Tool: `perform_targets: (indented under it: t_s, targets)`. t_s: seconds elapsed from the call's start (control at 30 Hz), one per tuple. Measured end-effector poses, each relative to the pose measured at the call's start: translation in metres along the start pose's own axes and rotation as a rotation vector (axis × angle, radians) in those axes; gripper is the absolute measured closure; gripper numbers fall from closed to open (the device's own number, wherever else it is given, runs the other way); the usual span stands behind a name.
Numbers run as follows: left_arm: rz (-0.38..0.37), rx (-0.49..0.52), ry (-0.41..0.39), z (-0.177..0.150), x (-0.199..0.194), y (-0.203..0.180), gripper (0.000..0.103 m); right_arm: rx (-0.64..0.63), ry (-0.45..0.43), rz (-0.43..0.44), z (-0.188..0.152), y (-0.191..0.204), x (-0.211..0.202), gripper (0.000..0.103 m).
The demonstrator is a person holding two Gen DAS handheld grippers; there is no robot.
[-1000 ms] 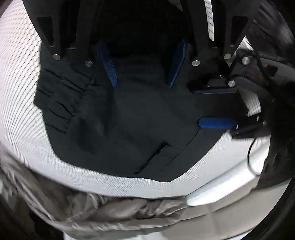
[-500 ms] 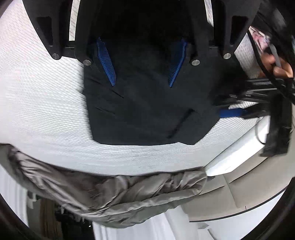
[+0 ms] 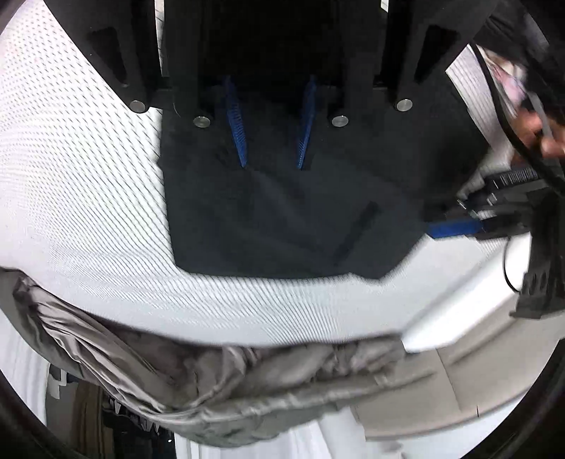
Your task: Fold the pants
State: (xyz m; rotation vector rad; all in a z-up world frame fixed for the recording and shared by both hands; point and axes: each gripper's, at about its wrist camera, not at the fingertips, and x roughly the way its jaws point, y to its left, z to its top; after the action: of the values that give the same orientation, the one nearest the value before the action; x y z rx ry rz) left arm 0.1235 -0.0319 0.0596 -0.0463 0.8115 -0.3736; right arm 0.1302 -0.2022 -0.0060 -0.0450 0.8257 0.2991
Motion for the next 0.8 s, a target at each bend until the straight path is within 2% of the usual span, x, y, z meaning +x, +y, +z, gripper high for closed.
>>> perform_targets:
  t_s: [0.07, 0.13, 0.17, 0.23, 0.3, 0.33, 0.37, 0.43, 0.47, 0.5, 0.53, 0.57, 0.6, 0.63, 0.7, 0.8]
  targets:
    - [0.016, -0.046, 0.021, 0.007, 0.020, 0.004, 0.071, 0.014, 0.005, -0.010, 0.013, 0.009, 0.020, 0.072]
    - [0.068, -0.086, 0.075, 0.010, 0.045, 0.011, 0.071, 0.040, 0.058, 0.012, 0.021, 0.015, 0.050, 0.070]
    - [0.066, -0.123, 0.109, 0.006, 0.060, 0.018, 0.071, 0.045, 0.085, 0.011, 0.024, 0.016, 0.061, 0.067]
    - [0.035, -0.140, 0.103, 0.005, 0.063, 0.025, 0.071, 0.017, 0.126, -0.015, 0.023, 0.017, 0.077, 0.067]
    - [0.002, -0.139, 0.109, 0.005, 0.055, 0.030, 0.071, -0.046, 0.136, -0.089, 0.017, 0.015, 0.072, 0.067]
    - [0.005, -0.132, 0.113, 0.002, 0.050, 0.033, 0.071, -0.074, 0.137, -0.149, 0.014, 0.010, 0.066, 0.067]
    - [0.026, -0.120, 0.117, -0.001, 0.045, 0.034, 0.071, -0.081, 0.132, -0.178, 0.009, 0.002, 0.057, 0.072]
    - [0.087, -0.097, 0.125, -0.009, 0.029, 0.037, 0.071, -0.015, 0.117, -0.108, -0.004, -0.023, 0.034, 0.072]
    - [0.092, -0.097, 0.124, -0.012, 0.021, 0.038, 0.070, 0.010, 0.100, -0.118, -0.011, -0.034, 0.018, 0.072]
    - [0.092, -0.101, 0.122, -0.015, 0.013, 0.040, 0.070, 0.024, 0.082, -0.134, -0.015, -0.040, 0.007, 0.067]
    - [0.098, -0.111, 0.115, -0.021, 0.001, 0.043, 0.065, 0.055, 0.051, -0.125, -0.022, -0.052, -0.011, 0.058]
    - [0.103, -0.131, 0.109, -0.027, -0.008, 0.050, 0.049, 0.089, 0.037, -0.092, -0.027, -0.064, -0.021, 0.048]
    - [0.093, -0.164, 0.100, -0.036, -0.017, 0.056, 0.041, 0.151, 0.019, -0.025, -0.033, -0.080, -0.032, 0.042]
    - [0.066, -0.210, 0.092, -0.044, -0.023, 0.064, 0.038, 0.213, 0.007, 0.028, -0.039, -0.093, -0.038, 0.034]
    - [-0.018, -0.295, 0.126, -0.060, -0.024, 0.077, 0.038, 0.345, 0.032, 0.144, -0.048, -0.119, -0.033, 0.034]
    - [-0.091, -0.331, 0.148, -0.071, -0.022, 0.085, 0.047, 0.468, 0.104, 0.293, -0.061, -0.135, -0.007, 0.034]
